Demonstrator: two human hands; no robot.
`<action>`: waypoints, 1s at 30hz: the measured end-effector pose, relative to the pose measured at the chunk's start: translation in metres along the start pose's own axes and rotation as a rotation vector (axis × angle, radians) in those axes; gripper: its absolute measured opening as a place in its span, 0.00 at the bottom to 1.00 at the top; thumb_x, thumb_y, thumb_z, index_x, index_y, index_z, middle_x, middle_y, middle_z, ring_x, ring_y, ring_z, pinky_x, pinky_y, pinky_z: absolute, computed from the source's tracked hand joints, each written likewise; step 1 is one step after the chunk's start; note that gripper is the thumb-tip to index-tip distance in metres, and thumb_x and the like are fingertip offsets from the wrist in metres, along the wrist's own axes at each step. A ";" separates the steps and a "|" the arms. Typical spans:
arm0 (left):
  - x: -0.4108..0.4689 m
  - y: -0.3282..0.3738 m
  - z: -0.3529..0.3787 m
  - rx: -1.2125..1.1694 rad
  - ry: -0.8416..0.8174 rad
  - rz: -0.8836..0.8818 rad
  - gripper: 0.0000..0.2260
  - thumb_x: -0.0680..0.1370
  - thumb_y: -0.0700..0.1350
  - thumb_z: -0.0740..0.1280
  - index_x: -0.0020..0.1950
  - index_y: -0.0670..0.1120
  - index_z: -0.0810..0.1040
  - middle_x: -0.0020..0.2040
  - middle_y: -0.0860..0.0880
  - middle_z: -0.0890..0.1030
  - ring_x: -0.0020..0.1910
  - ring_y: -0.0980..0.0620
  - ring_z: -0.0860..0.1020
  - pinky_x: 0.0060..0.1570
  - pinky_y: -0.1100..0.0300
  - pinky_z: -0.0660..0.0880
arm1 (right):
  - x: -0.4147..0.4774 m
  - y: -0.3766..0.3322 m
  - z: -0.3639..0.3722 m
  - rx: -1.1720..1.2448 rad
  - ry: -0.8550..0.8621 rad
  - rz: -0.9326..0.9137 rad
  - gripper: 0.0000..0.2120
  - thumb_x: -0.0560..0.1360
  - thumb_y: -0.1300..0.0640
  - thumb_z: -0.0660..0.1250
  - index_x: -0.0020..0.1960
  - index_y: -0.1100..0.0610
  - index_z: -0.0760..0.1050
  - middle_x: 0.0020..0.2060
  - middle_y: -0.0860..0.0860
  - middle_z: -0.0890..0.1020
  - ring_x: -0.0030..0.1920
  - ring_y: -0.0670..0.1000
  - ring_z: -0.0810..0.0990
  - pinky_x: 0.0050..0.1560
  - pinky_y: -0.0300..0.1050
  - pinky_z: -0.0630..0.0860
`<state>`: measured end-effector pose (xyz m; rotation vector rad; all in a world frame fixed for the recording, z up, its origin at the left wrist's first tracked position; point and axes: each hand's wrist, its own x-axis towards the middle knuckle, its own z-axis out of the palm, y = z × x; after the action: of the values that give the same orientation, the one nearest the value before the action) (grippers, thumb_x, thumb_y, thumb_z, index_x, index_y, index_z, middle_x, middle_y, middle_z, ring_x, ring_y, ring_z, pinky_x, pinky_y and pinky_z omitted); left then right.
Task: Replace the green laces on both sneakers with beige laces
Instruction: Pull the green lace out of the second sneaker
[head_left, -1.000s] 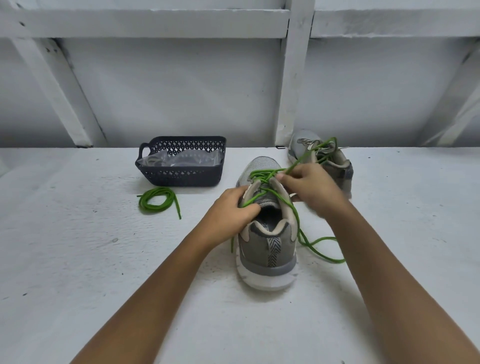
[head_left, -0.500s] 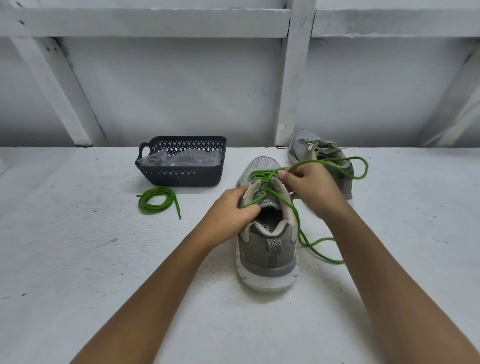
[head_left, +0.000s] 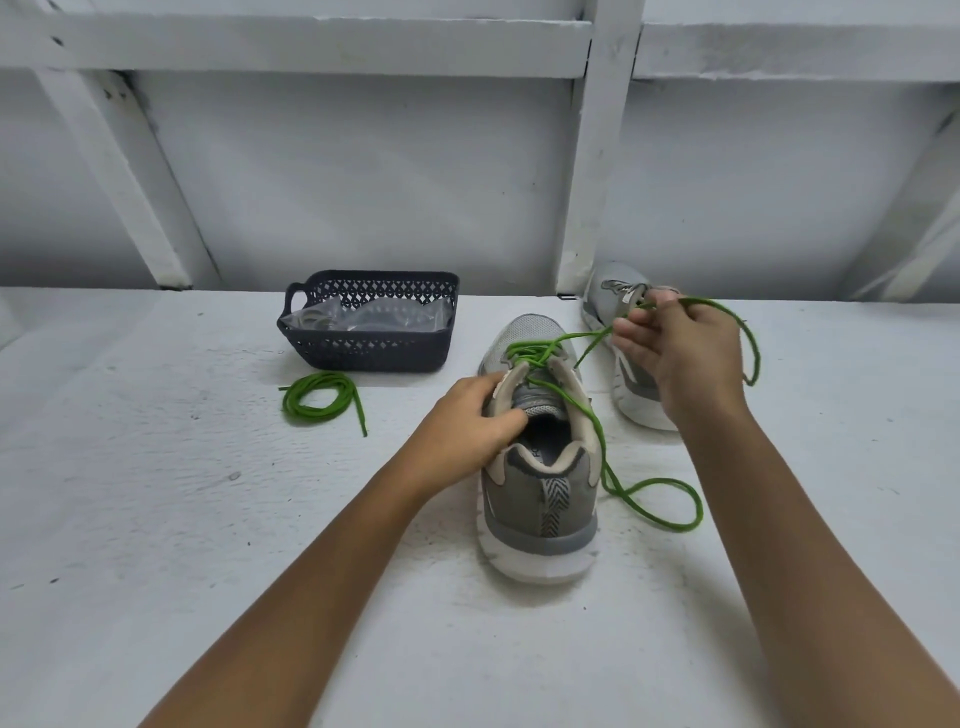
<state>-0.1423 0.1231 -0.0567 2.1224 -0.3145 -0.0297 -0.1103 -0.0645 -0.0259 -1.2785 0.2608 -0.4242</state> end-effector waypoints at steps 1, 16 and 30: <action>0.000 0.000 0.000 0.004 0.000 -0.004 0.14 0.76 0.42 0.63 0.61 0.49 0.76 0.53 0.53 0.75 0.51 0.57 0.73 0.41 0.79 0.65 | 0.000 0.001 0.000 -0.042 -0.034 0.027 0.10 0.81 0.59 0.58 0.44 0.60 0.73 0.38 0.55 0.78 0.38 0.51 0.82 0.43 0.46 0.81; 0.008 -0.017 0.004 0.026 0.108 0.093 0.21 0.77 0.56 0.63 0.67 0.49 0.74 0.65 0.53 0.73 0.64 0.60 0.69 0.62 0.66 0.64 | -0.055 0.017 -0.011 -0.786 -0.343 -0.261 0.08 0.76 0.47 0.63 0.52 0.49 0.77 0.46 0.44 0.80 0.47 0.39 0.77 0.46 0.32 0.72; 0.036 -0.008 -0.001 -0.276 0.089 -0.055 0.06 0.79 0.42 0.65 0.46 0.47 0.81 0.41 0.51 0.80 0.45 0.53 0.76 0.54 0.53 0.74 | -0.051 0.046 0.000 -0.497 -0.267 -0.162 0.08 0.77 0.52 0.64 0.54 0.52 0.77 0.49 0.45 0.81 0.52 0.43 0.78 0.54 0.42 0.75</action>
<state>-0.1060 0.1198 -0.0590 1.8524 -0.1873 -0.0103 -0.1484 -0.0318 -0.0725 -1.8342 0.0331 -0.3303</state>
